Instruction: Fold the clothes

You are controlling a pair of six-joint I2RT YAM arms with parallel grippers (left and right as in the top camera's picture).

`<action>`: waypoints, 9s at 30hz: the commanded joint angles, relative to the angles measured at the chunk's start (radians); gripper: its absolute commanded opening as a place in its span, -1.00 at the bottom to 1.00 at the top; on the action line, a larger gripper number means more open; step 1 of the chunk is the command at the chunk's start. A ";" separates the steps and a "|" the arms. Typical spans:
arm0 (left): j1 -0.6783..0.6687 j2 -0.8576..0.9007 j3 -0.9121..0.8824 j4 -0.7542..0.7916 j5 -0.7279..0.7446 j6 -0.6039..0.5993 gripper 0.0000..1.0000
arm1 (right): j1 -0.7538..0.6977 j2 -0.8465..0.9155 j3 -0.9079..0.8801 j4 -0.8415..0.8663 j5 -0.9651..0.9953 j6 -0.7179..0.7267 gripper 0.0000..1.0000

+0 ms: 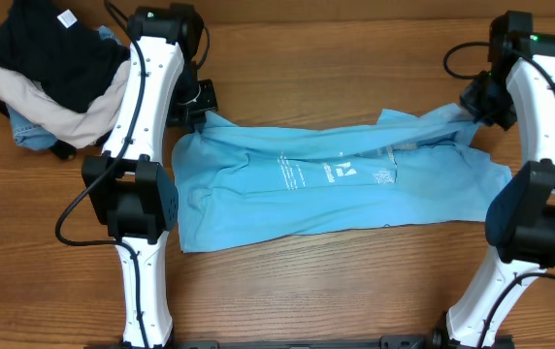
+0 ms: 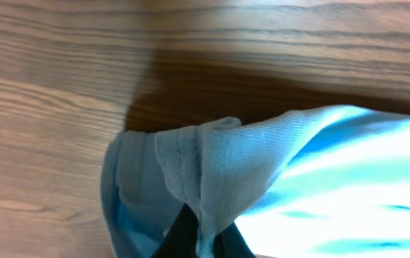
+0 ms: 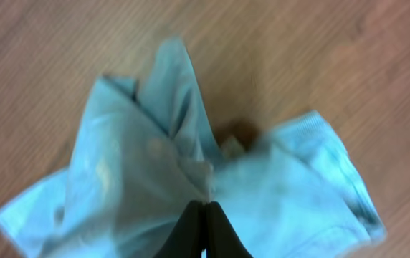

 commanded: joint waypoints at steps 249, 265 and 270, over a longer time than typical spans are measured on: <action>-0.119 -0.315 -0.790 0.347 -0.040 -0.147 -0.91 | 0.082 -0.098 -0.546 0.382 -0.271 -0.153 -0.50; -0.169 -0.315 -1.047 0.613 0.074 -0.223 -0.92 | 0.082 -0.097 -0.546 0.388 -0.270 -0.153 -0.51; -0.139 -0.315 -1.047 0.530 -0.098 -0.223 -0.91 | 0.082 -0.097 -0.546 0.394 -0.222 -0.151 -0.58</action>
